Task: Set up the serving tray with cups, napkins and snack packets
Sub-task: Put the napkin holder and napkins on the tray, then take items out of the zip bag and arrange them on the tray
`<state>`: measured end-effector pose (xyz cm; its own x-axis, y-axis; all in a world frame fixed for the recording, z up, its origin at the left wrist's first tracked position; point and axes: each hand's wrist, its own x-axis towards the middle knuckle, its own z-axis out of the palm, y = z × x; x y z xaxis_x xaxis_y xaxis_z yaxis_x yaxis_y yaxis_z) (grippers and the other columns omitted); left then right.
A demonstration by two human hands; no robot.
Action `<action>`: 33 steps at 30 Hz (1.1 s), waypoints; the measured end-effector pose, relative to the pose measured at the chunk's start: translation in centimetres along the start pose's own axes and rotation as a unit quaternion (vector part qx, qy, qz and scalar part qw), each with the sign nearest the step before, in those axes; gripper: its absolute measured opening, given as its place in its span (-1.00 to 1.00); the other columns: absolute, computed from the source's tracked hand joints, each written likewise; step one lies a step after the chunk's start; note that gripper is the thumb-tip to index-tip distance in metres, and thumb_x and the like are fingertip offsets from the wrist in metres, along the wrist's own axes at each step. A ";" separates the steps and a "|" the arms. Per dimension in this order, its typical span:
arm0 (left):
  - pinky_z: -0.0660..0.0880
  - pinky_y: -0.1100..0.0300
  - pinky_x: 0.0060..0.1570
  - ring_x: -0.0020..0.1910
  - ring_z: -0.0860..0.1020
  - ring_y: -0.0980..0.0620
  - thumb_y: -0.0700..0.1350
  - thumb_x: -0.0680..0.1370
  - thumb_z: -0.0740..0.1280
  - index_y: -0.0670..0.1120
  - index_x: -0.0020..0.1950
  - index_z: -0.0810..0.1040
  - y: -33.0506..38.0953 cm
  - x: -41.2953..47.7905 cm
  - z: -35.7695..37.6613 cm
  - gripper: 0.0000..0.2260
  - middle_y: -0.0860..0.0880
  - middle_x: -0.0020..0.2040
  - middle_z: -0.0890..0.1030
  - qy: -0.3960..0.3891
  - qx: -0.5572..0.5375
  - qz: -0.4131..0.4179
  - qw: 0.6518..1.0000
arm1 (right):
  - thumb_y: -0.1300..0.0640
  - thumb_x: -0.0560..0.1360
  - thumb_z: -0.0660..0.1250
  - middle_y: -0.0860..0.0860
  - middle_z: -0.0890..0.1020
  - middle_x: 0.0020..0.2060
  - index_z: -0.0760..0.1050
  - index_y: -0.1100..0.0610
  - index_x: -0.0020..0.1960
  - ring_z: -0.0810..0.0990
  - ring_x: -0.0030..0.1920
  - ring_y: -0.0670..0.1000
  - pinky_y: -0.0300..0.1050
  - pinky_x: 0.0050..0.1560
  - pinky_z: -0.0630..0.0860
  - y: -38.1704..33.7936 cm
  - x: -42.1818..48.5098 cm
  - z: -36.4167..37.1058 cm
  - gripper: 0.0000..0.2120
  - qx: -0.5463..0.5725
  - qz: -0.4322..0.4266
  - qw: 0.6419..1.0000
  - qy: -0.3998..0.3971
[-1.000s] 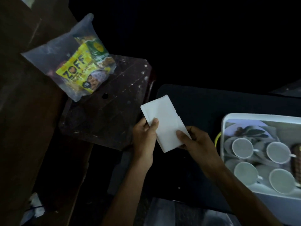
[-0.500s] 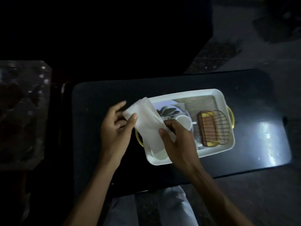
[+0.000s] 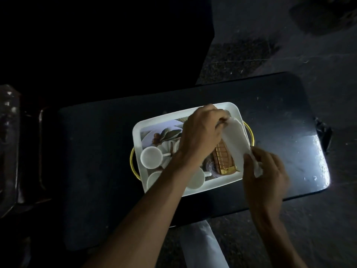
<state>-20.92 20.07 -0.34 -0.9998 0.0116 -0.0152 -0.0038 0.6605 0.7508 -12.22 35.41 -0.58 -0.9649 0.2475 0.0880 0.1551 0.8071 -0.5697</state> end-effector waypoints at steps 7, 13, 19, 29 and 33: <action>0.55 0.11 -0.04 0.08 0.63 -0.07 -0.20 0.58 0.39 -0.14 0.14 0.67 -1.6 0.1 4.3 -0.84 -0.09 0.08 0.70 -0.092 0.017 -0.040 0.995 | 0.33 0.46 0.44 0.19 0.63 0.04 0.52 0.25 0.19 0.63 -0.03 0.11 0.01 -0.11 0.63 2.7 -0.2 1.8 -0.69 -0.004 0.019 0.995 -0.094; 0.56 -0.01 0.15 0.30 0.56 -0.09 -0.07 0.63 0.31 -0.07 0.45 0.46 -3.3 -1.6 3.2 -0.62 -0.07 0.33 0.61 -0.108 0.097 -0.032 0.989 | 0.30 0.48 0.42 0.15 0.58 0.13 0.50 0.20 0.26 0.56 0.13 0.14 0.13 0.08 0.60 2.1 0.4 2.5 -0.65 -0.027 0.009 0.990 -0.135; 0.09 -0.21 0.58 0.65 0.06 -0.19 0.24 0.68 -0.12 -0.02 0.63 0.20 -5.2 -6.0 -1.5 -0.40 -0.12 0.66 0.15 -0.052 0.269 -0.035 0.961 | 0.37 0.45 0.40 0.17 0.56 0.23 0.49 0.24 0.30 0.49 0.26 0.14 0.14 0.24 0.51 -3.2 1.2 3.8 -0.58 -0.035 -0.161 0.967 -0.195; -0.11 -0.33 0.56 0.65 -0.26 -0.18 0.40 0.60 -0.12 0.15 0.66 -0.14 -14.9 -14.7 -10.8 -0.32 -0.09 0.68 -0.20 0.025 0.290 -0.187 0.938 | -0.43 0.46 -0.13 0.13 -0.13 0.59 -0.04 0.02 0.60 -0.20 0.58 0.22 0.39 0.48 0.01 -13.3 -2.4 12.3 -0.15 -0.207 -0.307 0.852 -0.369; -0.03 -0.30 0.58 0.65 -0.25 -0.15 0.35 0.64 -0.09 0.17 0.65 -0.15 -18.3 -18.2 -15.2 -0.37 -0.06 0.69 -0.19 0.075 0.281 -0.234 0.928 | -0.42 0.44 -0.08 0.16 0.10 0.58 0.18 0.10 0.57 0.02 0.58 0.22 0.44 0.37 0.20 -18.1 -5.1 14.9 -0.13 -0.213 -0.329 0.846 -0.361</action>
<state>-2.93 -3.68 -3.77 -0.8825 -0.4523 -0.1288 -0.4702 0.8545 0.2207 -13.25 11.51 -2.89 -0.7264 -0.5988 -0.3373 -0.5527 0.8007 -0.2313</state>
